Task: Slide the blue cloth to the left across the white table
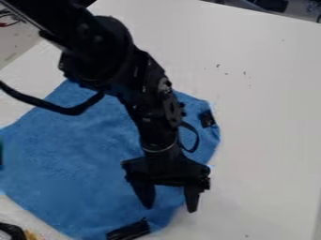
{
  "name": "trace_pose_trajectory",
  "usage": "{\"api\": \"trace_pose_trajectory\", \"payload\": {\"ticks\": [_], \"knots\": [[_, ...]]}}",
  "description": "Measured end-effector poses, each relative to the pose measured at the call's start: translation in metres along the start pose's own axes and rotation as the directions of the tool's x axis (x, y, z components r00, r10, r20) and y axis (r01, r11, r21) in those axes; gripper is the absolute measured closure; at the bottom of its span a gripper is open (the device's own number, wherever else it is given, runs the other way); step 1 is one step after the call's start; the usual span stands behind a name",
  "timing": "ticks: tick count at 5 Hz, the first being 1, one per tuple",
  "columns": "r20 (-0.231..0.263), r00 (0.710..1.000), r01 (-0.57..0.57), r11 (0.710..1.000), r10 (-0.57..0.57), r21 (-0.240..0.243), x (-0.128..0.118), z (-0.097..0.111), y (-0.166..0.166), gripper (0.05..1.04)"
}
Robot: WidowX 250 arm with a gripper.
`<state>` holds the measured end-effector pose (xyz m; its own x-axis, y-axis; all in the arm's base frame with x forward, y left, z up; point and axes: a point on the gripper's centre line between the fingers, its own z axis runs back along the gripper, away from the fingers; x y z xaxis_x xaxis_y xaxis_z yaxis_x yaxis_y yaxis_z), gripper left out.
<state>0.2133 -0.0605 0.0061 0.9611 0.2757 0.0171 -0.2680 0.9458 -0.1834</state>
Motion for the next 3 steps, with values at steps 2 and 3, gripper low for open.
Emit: {"api": "trace_pose_trajectory", "payload": {"ticks": [2,3], "knots": [[0.043,0.994,0.085,0.958,-0.100,0.273,-0.003,0.042,0.003,0.085],[0.099,0.982,0.114,0.929,-0.158,0.352,0.001,0.067,0.002,0.085]]}}
